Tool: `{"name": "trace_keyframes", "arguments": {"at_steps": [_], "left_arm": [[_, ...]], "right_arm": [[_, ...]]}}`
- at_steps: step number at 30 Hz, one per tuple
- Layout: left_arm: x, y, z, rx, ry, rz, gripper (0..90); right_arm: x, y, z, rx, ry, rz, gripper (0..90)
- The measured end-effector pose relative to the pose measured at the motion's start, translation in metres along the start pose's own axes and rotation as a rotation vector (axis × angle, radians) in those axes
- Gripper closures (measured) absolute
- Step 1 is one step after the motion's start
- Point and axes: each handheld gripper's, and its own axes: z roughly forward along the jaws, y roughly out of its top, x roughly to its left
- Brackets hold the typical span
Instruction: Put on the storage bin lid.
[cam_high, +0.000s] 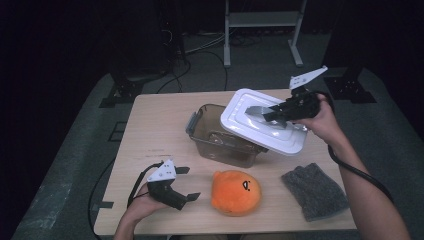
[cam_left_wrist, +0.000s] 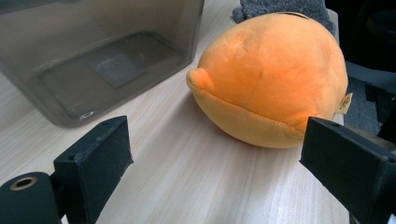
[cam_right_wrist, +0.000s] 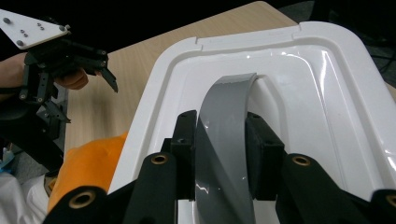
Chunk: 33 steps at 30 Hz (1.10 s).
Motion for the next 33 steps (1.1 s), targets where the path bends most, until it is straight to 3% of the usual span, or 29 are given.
{"name": "trace_keyframes", "arguments": {"at_steps": [16,25,33], "left_arm": [[0.0,0.001,0.001,-0.008,0.0,0.001,7.8],[-0.001,0.001,0.002,-0.005,0.004,0.0,7.8],[0.001,0.001,-0.001,-0.005,0.016,-0.001,7.8]], "right_arm": [[0.014,-0.064,-0.079,-0.044,-0.114,0.088,67.4],[0.02,-0.099,-0.099,-0.045,-0.145,0.145,67.4],[0.02,-0.126,-0.105,-0.052,-0.157,0.187,67.4]]}}
